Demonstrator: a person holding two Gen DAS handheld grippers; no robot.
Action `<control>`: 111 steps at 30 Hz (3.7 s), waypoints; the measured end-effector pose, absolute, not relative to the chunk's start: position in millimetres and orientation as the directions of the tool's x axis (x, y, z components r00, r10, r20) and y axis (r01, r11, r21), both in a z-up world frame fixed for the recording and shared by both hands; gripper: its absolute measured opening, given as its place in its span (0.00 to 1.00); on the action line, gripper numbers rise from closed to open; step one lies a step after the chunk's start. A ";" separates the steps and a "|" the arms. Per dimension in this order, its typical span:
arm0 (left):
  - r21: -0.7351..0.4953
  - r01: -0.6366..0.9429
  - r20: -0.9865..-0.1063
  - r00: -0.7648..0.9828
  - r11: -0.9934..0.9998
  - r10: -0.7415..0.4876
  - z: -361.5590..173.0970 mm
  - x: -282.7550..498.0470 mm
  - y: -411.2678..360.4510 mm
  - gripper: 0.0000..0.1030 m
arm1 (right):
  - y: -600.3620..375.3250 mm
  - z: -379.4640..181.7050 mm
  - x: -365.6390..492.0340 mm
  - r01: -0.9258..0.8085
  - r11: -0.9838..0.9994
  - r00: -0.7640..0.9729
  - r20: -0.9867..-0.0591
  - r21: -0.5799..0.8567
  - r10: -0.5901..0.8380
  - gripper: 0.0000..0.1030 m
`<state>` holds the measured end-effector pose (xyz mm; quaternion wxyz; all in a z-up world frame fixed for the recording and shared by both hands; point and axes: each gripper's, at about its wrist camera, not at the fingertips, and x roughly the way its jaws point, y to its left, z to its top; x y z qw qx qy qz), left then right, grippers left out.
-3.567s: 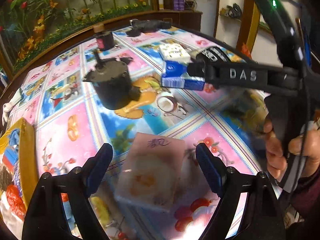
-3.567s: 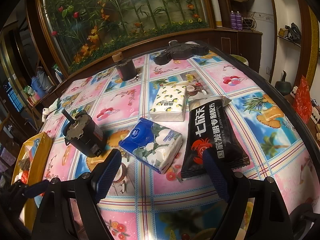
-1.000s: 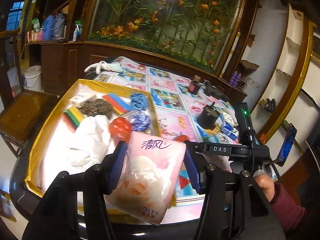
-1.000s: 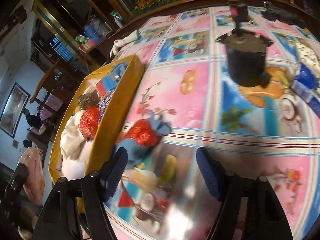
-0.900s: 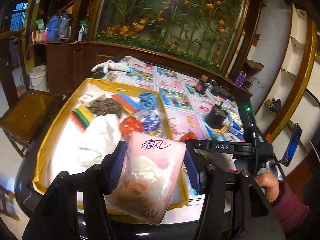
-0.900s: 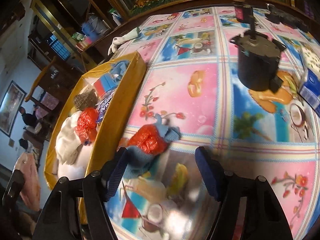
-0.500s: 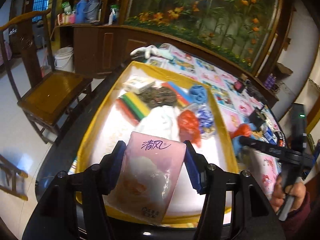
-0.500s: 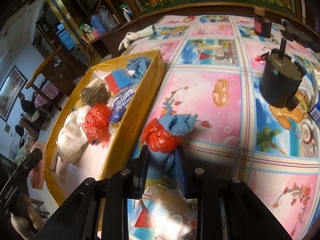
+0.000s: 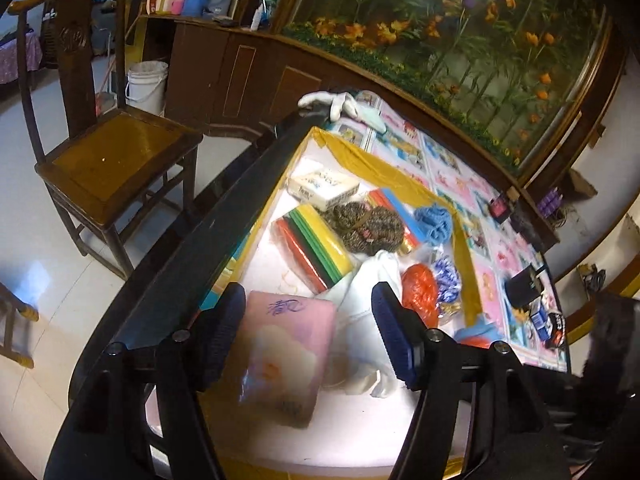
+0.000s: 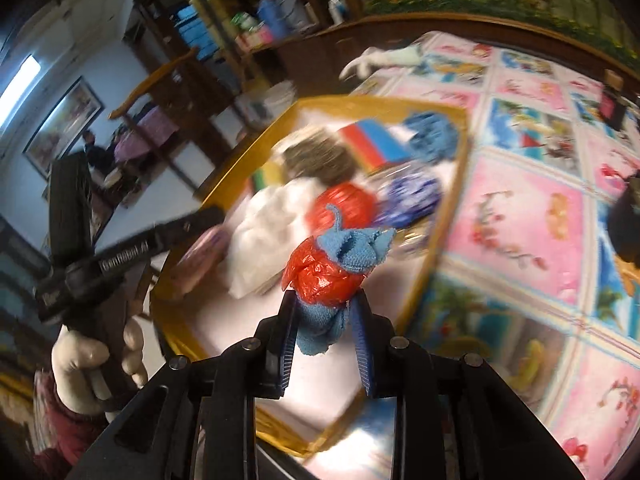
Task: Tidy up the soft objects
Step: 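Open both tools over the box to drop the pink pack and sponge, then move the right tool to the blue Vinda tissue pack and grasp it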
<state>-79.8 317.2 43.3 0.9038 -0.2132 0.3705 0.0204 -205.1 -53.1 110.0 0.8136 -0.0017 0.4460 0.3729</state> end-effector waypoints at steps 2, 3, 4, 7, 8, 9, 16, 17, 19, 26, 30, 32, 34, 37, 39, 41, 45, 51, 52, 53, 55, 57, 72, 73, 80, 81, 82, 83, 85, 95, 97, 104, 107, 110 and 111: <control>-0.381 -0.192 -0.658 0.743 0.905 -0.119 49.2 -88.1 317.5 0.63 | -36.2 102.8 -206.7 -0.626 0.711 0.300 -0.742 0.321 0.599 0.27; -0.387 -0.186 -0.648 0.751 0.903 -0.123 52.6 -90.6 316.6 0.63 | -30.4 100.1 -204.7 -0.630 0.710 0.293 -0.751 0.314 0.592 0.31; -0.393 -0.177 -0.637 0.760 0.902 -0.128 56.0 -94.1 315.6 0.63 | -25.2 96.4 -204.0 -0.630 0.713 0.288 -0.760 0.307 0.582 0.32; -0.395 -0.160 -0.618 0.775 0.905 -0.133 64.2 -101.6 309.5 0.63 | -18.5 92.6 -204.0 -0.633 0.711 0.288 -0.759 0.307 0.584 0.42; -0.396 -0.155 -0.615 0.777 0.905 -0.136 66.9 -103.0 308.0 0.63 | -19.0 93.6 -205.7 -0.635 0.711 0.300 -0.752 0.301 0.587 0.48; -0.397 -0.151 -0.613 0.777 0.905 -0.139 68.8 -104.0 306.0 0.63 | -23.3 97.0 -208.3 -0.635 0.716 0.319 -0.745 0.291 0.586 0.54; -0.393 -0.099 -0.608 0.773 0.914 -0.178 78.8 -111.5 275.0 0.63 | -76.1 113.8 -217.3 -0.598 0.747 0.407 -0.692 0.292 0.597 0.62; -0.392 -0.092 -0.608 0.772 0.915 -0.183 80.3 -113.1 270.7 0.63 | -82.9 114.6 -218.9 -0.589 0.752 0.414 -0.688 0.296 0.596 0.62; -0.387 -0.075 -0.610 0.768 0.919 -0.194 82.8 -114.9 259.4 0.63 | -97.8 114.2 -220.0 -0.570 0.761 0.425 -0.681 0.310 0.596 0.63; -0.358 -0.007 -0.626 0.744 0.934 -0.234 90.9 -119.3 216.3 0.63 | -147.8 114.8 -230.1 -0.520 0.781 0.449 -0.668 0.346 0.594 0.63; -0.337 0.035 -0.636 0.729 0.941 -0.255 95.1 -121.0 189.5 0.63 | -173.4 116.3 -235.3 -0.499 0.786 0.462 -0.656 0.365 0.597 0.63; -0.328 0.058 -0.642 0.718 0.943 -0.267 95.9 -121.7 174.7 0.63 | -185.5 116.9 -237.9 -0.489 0.790 0.469 -0.652 0.371 0.596 0.64; -0.320 0.075 -0.649 0.709 0.945 -0.276 96.2 -122.2 162.1 0.63 | -195.5 117.0 -239.7 -0.481 0.791 0.474 -0.647 0.378 0.597 0.64; -0.309 0.106 -0.659 0.693 0.945 -0.293 96.4 -122.2 142.7 0.63 | -211.1 117.2 -242.7 -0.468 0.796 0.485 -0.641 0.385 0.595 0.64; -0.304 0.125 -0.665 0.682 0.944 -0.305 96.2 -122.2 131.5 0.63 | -221.7 116.9 -243.8 -0.458 0.797 0.491 -0.635 0.394 0.596 0.64; -0.299 0.144 -0.672 0.670 0.943 -0.315 95.5 -121.8 120.0 0.63 | -232.1 116.4 -244.5 -0.446 0.799 0.497 -0.631 0.403 0.595 0.64; -0.290 0.181 -0.684 0.647 0.940 -0.336 93.8 -122.7 99.4 0.63 | -252.3 115.0 -244.1 -0.423 0.803 0.508 -0.623 0.421 0.594 0.65; -0.279 0.239 -0.702 0.610 0.930 -0.368 88.7 -123.8 69.6 0.63 | -270.1 112.0 -243.9 -0.403 0.803 0.516 -0.615 0.439 0.595 0.65; -0.275 0.243 -0.703 0.609 0.930 -0.367 88.1 -124.2 66.1 0.63 | -272.1 111.5 -243.9 -0.400 0.803 0.517 -0.615 0.441 0.596 0.65; -0.270 0.245 -0.705 0.608 0.931 -0.364 87.6 -124.2 63.0 0.63 | -273.7 110.9 -243.7 -0.399 0.803 0.517 -0.615 0.442 0.595 0.65; -0.275 0.251 -0.709 0.599 0.928 -0.372 86.1 -123.6 58.3 0.63 | -276.8 109.7 -241.8 -0.388 0.812 0.524 -0.621 0.436 0.583 0.66; -0.281 0.257 -0.709 0.594 0.925 -0.380 85.0 -122.8 55.6 0.63 | -281.2 107.7 -239.8 -0.382 0.812 0.523 -0.620 0.442 0.584 0.66; -0.305 0.279 -0.730 0.546 0.911 -0.412 67.9 -111.8 46.0 0.63 | -333.0 111.4 -216.9 -0.249 0.885 0.612 -0.645 0.393 0.458 0.66; -0.307 0.279 -0.730 0.544 0.910 -0.413 67.1 -111.1 46.4 0.63 | -335.7 113.0 -214.7 -0.237 0.893 0.621 -0.647 0.383 0.442 0.66; -0.334 0.273 -0.726 0.537 0.902 -0.431 61.7 -105.9 54.8 0.63 | -384.6 135.8 -191.7 -0.078 0.919 0.723 -0.613 0.387 0.319 0.68; -0.339 0.273 -0.725 0.535 0.900 -0.435 60.7 -105.3 56.2 0.63 | -396.7 138.6 -185.5 -0.039 0.916 0.737 -0.607 0.400 0.297 0.68; -0.345 0.273 -0.723 0.532 0.898 -0.440 59.4 -104.8 57.4 0.63 | -407.3 140.7 -178.6 -0.003 0.913 0.746 -0.607 0.407 0.273 0.68; -0.351 0.274 -0.723 0.528 0.895 -0.445 58.1 -103.1 58.5 0.63 | -414.1 141.2 -173.1 0.025 0.913 0.751 -0.610 0.407 0.251 0.68; -0.358 0.275 -0.724 0.522 0.892 -0.451 55.6 -101.4 60.2 0.63 | -425.6 141.7 -157.6 0.083 0.912 0.751 -0.627 0.403 0.209 0.70; -0.371 0.277 -0.729 0.505 0.886 -0.463 50.4 -97.6 64.3 0.63 | -373.6 127.1 -91.8 0.135 0.976 0.699 -0.714 0.173 0.030 0.69; -0.372 0.277 -0.729 0.503 0.886 -0.464 49.4 -96.3 64.1 0.63 | -363.1 129.6 -96.9 0.118 0.978 0.718 -0.695 0.175 0.038 0.69; -0.369 0.284 -0.736 0.492 0.885 -0.465 48.1 -98.4 61.3 0.63 | -322.3 111.1 -91.7 -0.012 0.996 0.678 -0.731 0.091 0.075 0.60; -0.367 0.282 -0.735 0.496 0.887 -0.462 49.2 -99.4 61.8 0.63 | -319.2 94.3 -79.8 -0.042 0.996 0.622 -0.778 0.075 0.085 0.50; -0.371 0.279 -0.736 0.493 0.886 -0.463 49.1 -99.8 61.0 0.63 | -323.4 94.0 -82.9 -0.050 0.992 0.619 -0.776 0.113 0.119 0.44; -0.373 0.282 -0.735 0.491 0.884 -0.467 49.3 -100.5 60.3 0.63 | -325.3 93.0 -84.2 -0.058 0.989 0.609 -0.780 0.134 0.141 0.44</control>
